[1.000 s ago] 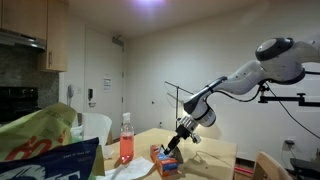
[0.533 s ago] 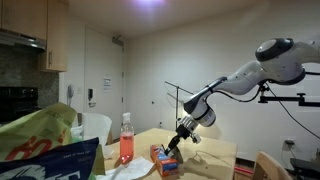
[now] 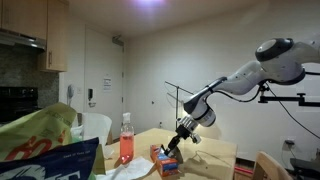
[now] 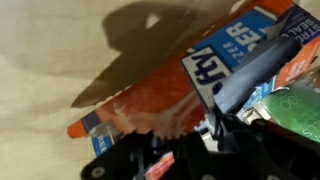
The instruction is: Take a ziplock bag out of the box and put it on the table
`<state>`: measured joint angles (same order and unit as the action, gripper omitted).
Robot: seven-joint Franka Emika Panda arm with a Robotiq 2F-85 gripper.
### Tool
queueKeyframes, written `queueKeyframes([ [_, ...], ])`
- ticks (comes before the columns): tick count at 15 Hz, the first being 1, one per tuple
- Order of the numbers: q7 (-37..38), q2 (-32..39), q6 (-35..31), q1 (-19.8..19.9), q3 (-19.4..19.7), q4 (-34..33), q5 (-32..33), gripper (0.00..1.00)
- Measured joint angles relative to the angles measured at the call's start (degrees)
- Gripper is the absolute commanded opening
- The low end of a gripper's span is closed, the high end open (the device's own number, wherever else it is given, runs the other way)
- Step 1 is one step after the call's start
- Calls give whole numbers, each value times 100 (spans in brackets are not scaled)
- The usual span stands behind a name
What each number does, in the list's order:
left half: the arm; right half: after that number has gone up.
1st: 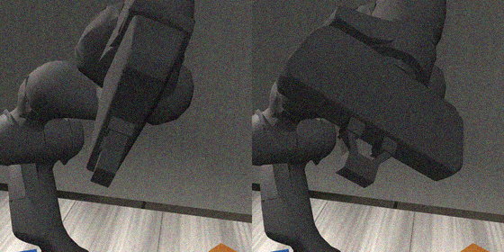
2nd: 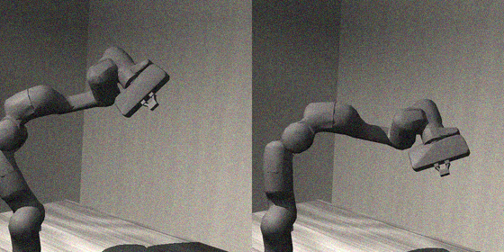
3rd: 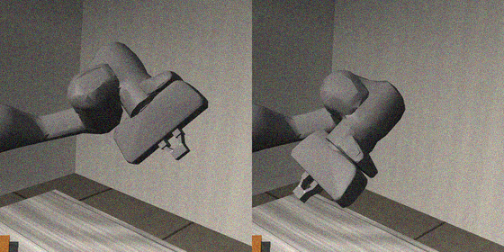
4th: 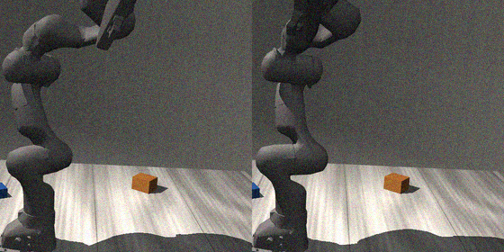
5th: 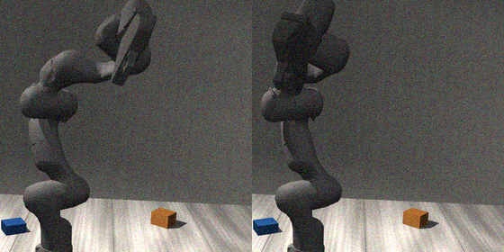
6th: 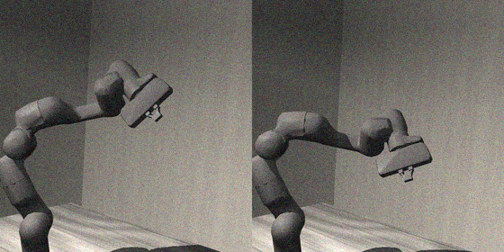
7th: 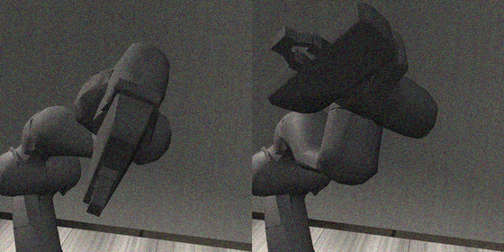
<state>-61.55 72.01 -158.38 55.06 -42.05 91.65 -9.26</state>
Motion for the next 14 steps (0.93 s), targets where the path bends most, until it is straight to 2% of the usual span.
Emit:
queueKeyframes([
  [6,-1,0,217,-5,4,-64,0,99],
  [14,-9,8,582,-5,22,-289,-8,100],
])
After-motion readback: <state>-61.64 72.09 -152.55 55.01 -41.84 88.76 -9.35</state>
